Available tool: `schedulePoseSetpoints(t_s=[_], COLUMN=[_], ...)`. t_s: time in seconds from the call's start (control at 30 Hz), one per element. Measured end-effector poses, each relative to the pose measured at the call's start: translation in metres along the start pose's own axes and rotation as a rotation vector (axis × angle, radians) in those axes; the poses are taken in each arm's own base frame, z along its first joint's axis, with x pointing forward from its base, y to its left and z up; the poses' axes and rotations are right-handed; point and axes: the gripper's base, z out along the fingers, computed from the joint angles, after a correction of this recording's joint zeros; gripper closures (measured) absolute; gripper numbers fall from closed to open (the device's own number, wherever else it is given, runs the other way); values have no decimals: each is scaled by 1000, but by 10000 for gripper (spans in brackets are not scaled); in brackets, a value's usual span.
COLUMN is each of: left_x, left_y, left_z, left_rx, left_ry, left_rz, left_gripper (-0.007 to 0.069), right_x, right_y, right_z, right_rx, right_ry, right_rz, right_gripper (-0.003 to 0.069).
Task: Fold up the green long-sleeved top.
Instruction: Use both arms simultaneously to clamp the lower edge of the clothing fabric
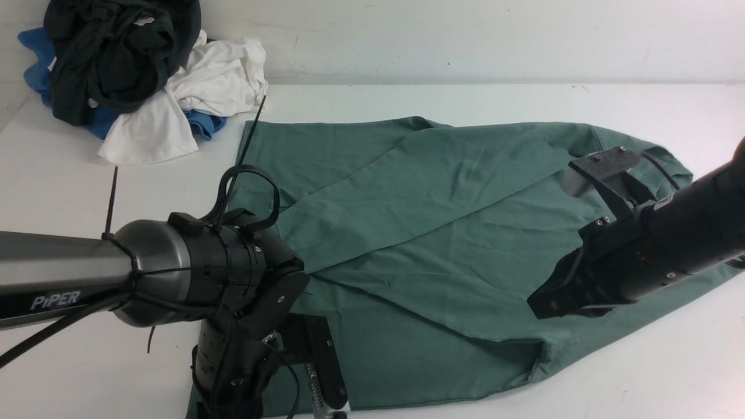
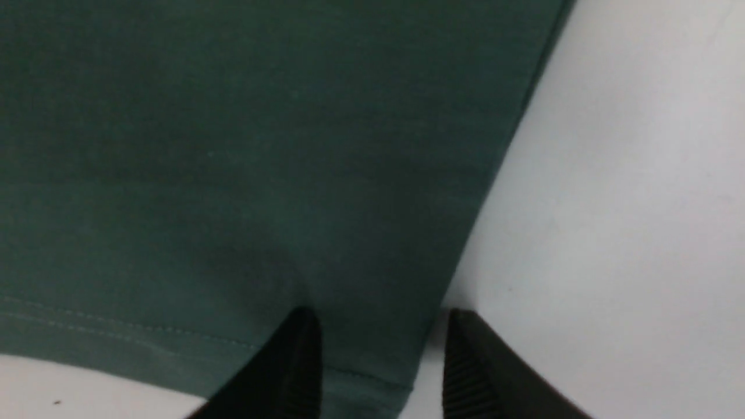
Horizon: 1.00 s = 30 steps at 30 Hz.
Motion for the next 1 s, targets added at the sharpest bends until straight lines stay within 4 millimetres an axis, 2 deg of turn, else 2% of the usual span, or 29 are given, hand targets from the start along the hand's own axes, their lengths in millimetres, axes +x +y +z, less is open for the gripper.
schedulePoseSetpoints(t_s=[0.07, 0.1, 0.2, 0.43, 0.57, 0.67, 0.83, 0.87, 1.0], left_x=[1, 2, 4, 23, 31, 41, 47, 46, 41], left_y=[-1, -1, 0, 11, 11, 14, 22, 24, 21], left_z=[-1, -2, -8, -49, -63, -72, -64, -57, -44], left_rx=[2, 0, -29, -246, -289, -288, -174, -115, 14], left_ry=[-2, -6, -39, -149, -194, -230, -257, -254, -223], left_rz=[-24, -53, -136, -297, -335, -390, -524, -573, -588], left_gripper=[494, 563, 619, 632, 632, 632, 632, 632, 614], right_x=[0, 0, 2, 6, 8, 14, 15, 15, 12], right_y=[0, 0, -1, 5, 5, 2, -3, -4, -5], right_z=[0, 0, -2, -30, -37, -39, -37, -35, -31], right_rx=[-1, 0, 20, 127, 161, 198, 227, 227, 226], right_ry=[1, 4, 17, 23, 26, 95, 127, 124, 99], right_rz=[0, -3, -30, -165, -201, -256, -248, -240, -223], right_gripper=[669, 669, 669, 669, 669, 667, 663, 662, 661])
